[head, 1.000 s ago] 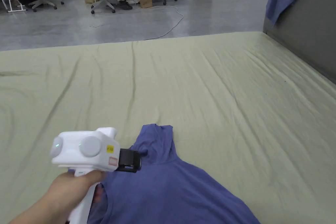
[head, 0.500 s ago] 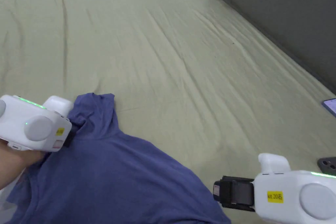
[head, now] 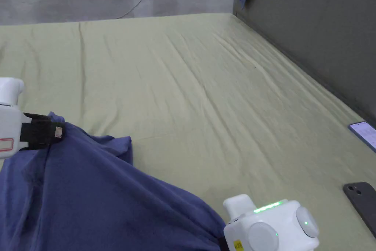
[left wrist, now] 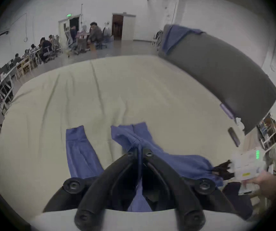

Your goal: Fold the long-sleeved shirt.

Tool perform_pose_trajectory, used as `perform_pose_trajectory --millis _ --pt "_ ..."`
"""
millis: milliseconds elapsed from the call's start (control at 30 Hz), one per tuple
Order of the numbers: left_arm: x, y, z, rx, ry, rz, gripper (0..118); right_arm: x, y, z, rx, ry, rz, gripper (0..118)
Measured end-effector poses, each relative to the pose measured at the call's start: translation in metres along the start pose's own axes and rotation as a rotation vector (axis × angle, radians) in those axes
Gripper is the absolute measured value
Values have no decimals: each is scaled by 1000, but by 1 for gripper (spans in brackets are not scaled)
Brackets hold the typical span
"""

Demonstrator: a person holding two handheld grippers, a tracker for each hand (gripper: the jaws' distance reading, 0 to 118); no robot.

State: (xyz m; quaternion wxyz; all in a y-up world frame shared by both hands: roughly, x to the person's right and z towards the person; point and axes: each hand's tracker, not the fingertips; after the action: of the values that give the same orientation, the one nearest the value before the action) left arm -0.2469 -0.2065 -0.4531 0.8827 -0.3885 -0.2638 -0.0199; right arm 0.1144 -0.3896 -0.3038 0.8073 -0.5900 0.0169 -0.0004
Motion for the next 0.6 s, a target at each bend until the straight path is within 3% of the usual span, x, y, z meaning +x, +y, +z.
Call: perform_pose_trajectory --millis 100,133,400,600 --pt "6 -2 46 45 -3 15 0 12 -8 35 97 122 -148 0" --pt "7 -1 60 60 -3 19 0 14 -12 48 129 111 -152 0" --pt "12 13 176 341 -21 137 0 5 -16 213 608 -56 -73 0" --pt "1 57 223 601 26 195 0 -10 43 309 920 -193 49 0"
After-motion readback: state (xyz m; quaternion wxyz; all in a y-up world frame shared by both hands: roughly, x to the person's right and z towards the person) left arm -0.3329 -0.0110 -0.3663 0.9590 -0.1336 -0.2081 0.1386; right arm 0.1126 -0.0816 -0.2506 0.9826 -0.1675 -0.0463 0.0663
